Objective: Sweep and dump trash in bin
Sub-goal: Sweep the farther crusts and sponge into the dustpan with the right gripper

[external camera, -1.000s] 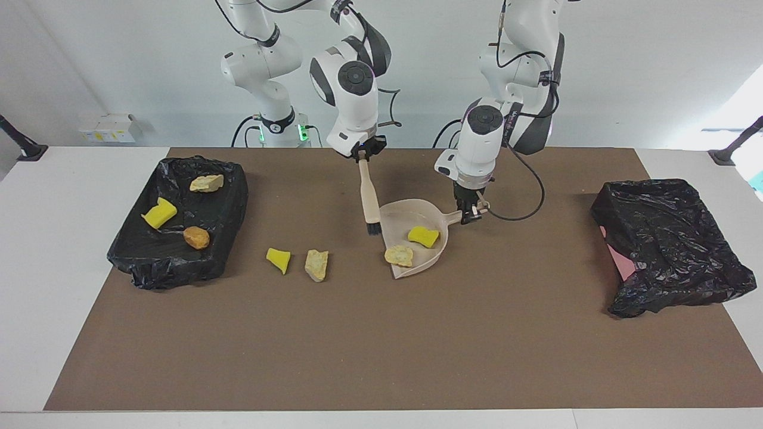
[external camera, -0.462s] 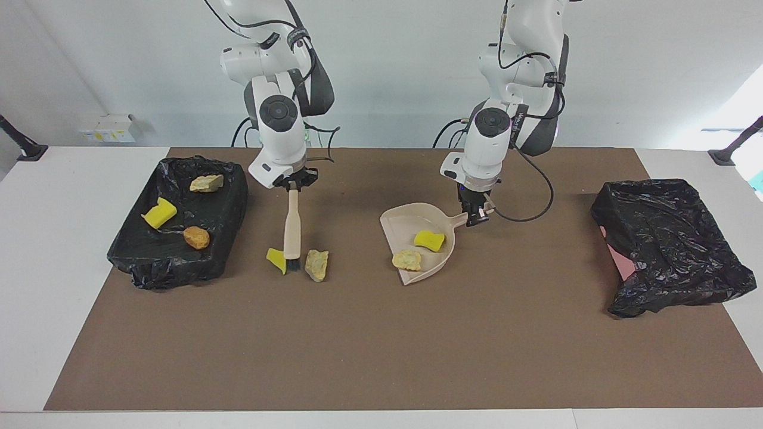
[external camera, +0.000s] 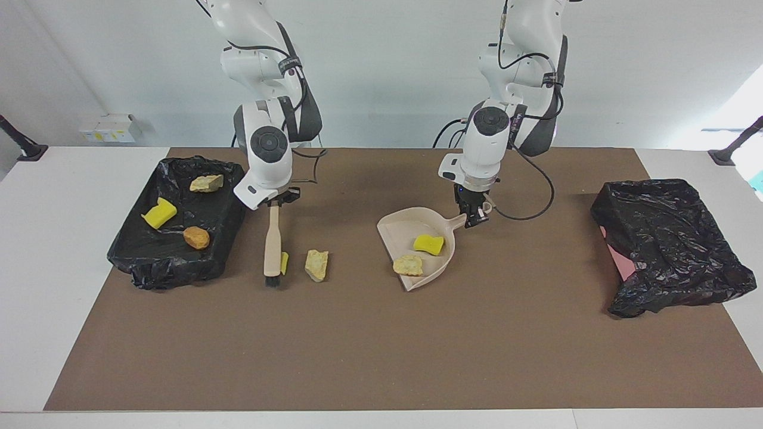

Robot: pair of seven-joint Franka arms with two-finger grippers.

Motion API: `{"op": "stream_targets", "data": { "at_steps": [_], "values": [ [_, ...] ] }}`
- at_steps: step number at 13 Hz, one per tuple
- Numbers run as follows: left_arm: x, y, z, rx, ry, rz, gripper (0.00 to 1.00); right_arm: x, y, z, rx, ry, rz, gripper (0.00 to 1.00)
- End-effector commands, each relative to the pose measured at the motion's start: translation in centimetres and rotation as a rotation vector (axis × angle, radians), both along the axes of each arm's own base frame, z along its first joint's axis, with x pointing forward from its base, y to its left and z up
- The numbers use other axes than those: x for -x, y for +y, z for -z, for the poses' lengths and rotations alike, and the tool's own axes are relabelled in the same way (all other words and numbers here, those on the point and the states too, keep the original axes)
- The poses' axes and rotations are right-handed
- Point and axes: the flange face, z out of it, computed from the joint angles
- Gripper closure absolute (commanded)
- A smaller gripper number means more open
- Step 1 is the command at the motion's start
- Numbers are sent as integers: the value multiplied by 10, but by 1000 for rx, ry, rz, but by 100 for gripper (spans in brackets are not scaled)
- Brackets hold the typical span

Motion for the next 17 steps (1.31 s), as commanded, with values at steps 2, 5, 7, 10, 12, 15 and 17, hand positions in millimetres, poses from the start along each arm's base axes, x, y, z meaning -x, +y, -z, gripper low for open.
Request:
{"op": "stream_targets", "data": {
  "at_steps": [2, 5, 7, 10, 12, 15, 17],
  "values": [
    [5, -8, -1, 17, -9, -21, 100, -5, 3, 6, -35, 58, -146, 100],
    [8, -7, 0, 9, 2, -17, 100, 11, 46, 19, -132, 104, -191, 100],
    [10, -5, 1, -1, 16, -17, 100, 27, 82, 22, -191, 124, -216, 100],
    [15, -6, 1, -12, 33, -14, 100, 50, 130, 19, -244, 141, -261, 100],
    [23, -12, 2, -35, 53, 9, 100, 67, 162, 16, -289, 136, -292, 100],
    [25, -14, 1, -41, 57, 15, 100, 96, 210, 7, -332, 120, -334, 100],
    [31, -22, 1, -55, 53, 46, 100, 92, 222, -4, -363, 107, -279, 100]
  ]
}}
